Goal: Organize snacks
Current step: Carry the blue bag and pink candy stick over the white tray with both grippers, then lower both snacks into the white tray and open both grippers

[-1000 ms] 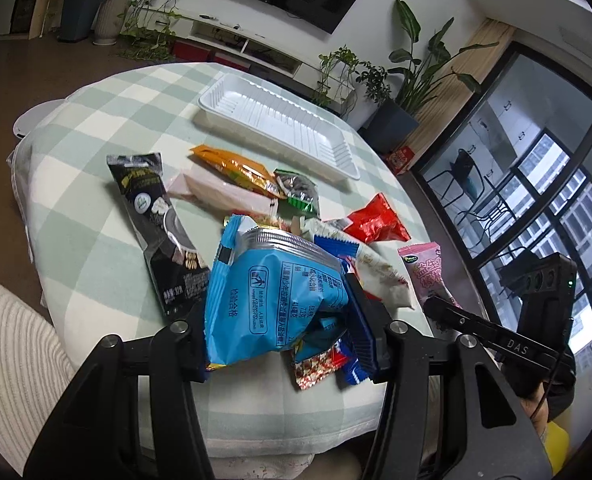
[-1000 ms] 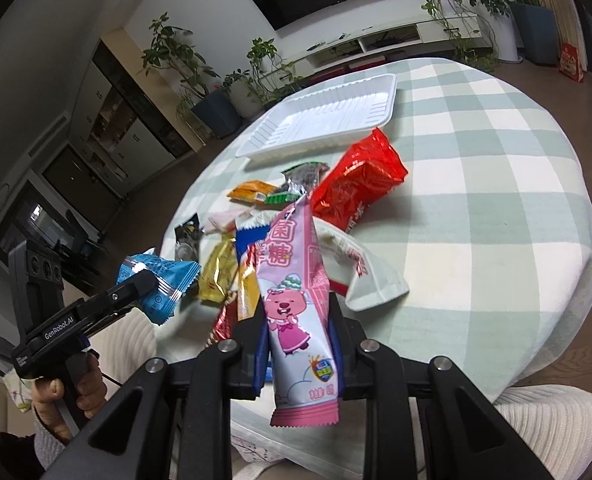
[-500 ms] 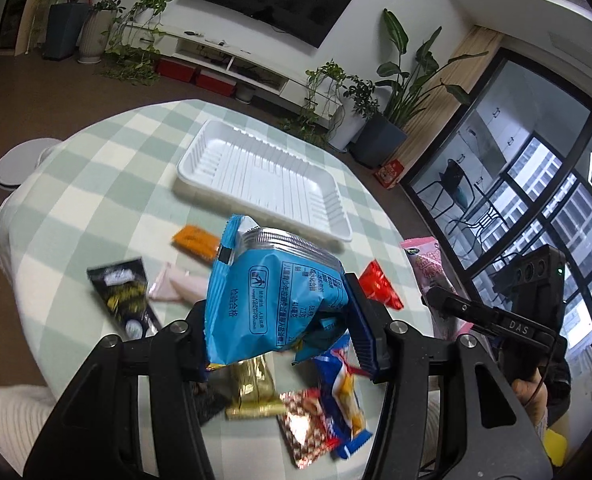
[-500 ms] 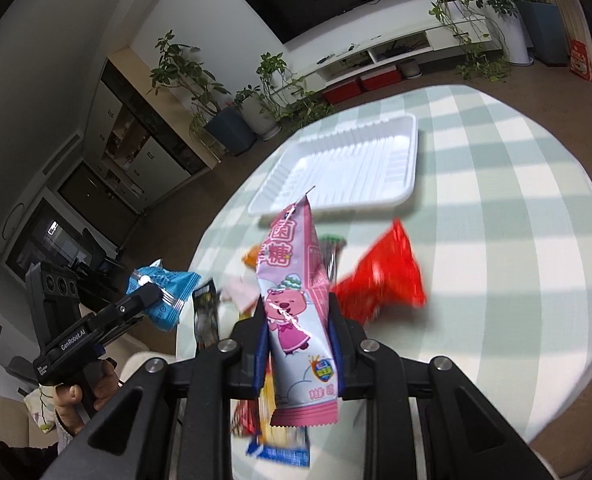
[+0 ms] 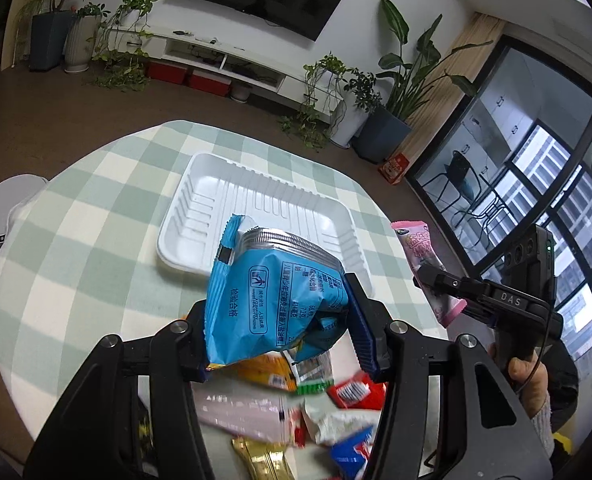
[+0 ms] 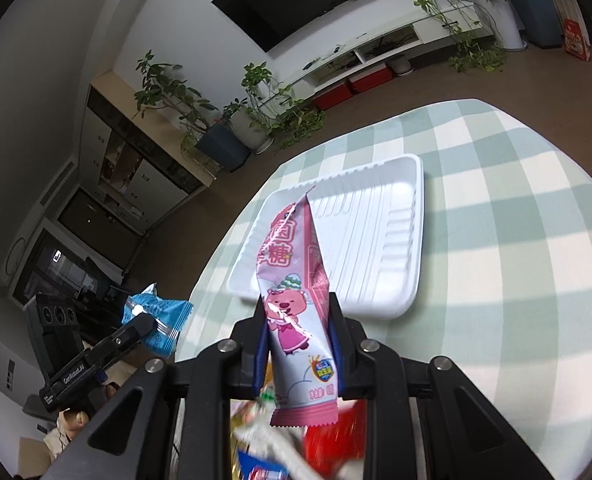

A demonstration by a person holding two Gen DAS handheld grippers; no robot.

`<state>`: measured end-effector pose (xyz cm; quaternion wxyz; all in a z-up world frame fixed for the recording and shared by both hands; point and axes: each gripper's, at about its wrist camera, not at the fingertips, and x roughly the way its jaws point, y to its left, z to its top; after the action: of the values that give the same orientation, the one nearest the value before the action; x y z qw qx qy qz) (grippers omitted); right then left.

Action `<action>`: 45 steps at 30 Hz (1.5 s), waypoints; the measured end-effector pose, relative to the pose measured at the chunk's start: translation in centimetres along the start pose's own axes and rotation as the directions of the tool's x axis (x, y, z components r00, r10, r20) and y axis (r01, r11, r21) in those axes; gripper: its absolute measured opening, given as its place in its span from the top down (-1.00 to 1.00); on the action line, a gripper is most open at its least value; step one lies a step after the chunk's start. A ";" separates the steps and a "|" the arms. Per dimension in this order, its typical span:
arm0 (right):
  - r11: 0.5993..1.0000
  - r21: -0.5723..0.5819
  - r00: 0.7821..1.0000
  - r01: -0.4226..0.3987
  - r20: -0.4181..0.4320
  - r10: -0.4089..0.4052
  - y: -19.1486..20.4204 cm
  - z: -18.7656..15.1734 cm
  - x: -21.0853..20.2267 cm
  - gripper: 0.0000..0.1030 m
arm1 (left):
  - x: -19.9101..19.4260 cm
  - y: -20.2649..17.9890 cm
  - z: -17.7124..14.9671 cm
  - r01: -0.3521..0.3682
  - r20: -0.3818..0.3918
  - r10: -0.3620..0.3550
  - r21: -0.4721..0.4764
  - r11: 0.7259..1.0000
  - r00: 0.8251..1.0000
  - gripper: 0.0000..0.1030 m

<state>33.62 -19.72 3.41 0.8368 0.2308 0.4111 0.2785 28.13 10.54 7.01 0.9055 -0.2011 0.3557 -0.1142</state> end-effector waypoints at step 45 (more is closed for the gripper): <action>0.964 -0.216 0.985 0.155 0.104 -0.135 3.9 -2.4 -1.2 -0.07 | 5.7 3.1 2.6 -0.194 -0.020 0.195 0.041 0.980 0.981 -0.20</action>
<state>29.95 -17.26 5.11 0.8928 0.1168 0.3556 0.2505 34.20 12.05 3.92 0.9117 -0.1464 0.3824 -0.0343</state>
